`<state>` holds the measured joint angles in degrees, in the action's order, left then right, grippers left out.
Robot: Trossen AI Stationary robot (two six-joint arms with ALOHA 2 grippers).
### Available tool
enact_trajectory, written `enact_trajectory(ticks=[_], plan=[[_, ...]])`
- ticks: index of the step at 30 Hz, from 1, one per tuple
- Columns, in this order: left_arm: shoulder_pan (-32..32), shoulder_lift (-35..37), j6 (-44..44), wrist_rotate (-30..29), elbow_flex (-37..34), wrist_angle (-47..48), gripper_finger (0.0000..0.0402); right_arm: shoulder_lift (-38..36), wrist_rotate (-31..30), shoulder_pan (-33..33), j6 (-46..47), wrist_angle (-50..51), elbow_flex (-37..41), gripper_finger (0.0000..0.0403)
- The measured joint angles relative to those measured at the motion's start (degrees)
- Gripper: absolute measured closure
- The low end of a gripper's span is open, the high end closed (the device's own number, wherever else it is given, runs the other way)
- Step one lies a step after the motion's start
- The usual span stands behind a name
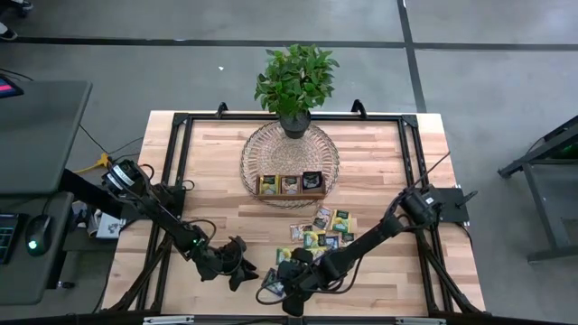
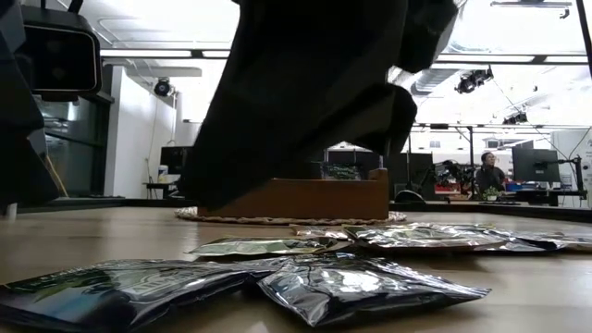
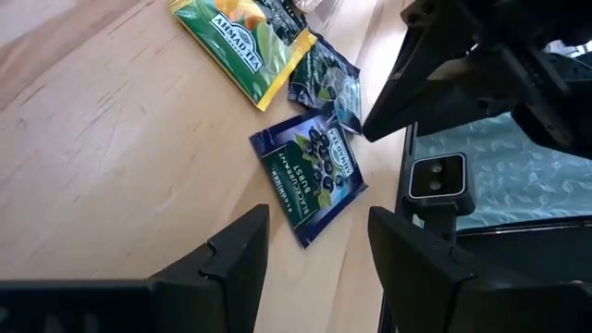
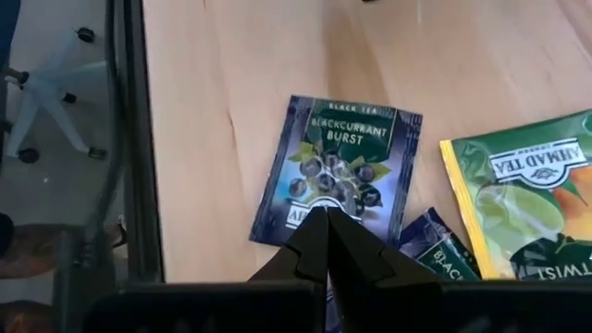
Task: Pick & Place Tea
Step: Put the violet tea bag into the right section of the wooden organizer
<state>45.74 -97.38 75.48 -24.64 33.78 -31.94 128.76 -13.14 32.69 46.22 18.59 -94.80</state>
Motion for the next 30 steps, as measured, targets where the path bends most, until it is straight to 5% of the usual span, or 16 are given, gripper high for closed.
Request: enact_trajectory(ticks=[10, 21, 30], plan=[[0.0, 0.0, 0.8, 0.1, 0.0, 0.4, 0.0218, 3.2, 2.5, 0.5, 2.8, -1.6, -0.2, 0.0403], [0.0, 0.0, 13.8, 2.2, 0.0, 0.5, 0.0218, 5.2, 4.5, 0.4, 6.5, -2.2, -0.3, 0.0403], [-4.4, 0.0, 17.9, 13.6, 0.0, 2.6, 0.0218, 5.3, 3.2, -0.7, 6.4, -3.2, -0.1, 0.0403]])
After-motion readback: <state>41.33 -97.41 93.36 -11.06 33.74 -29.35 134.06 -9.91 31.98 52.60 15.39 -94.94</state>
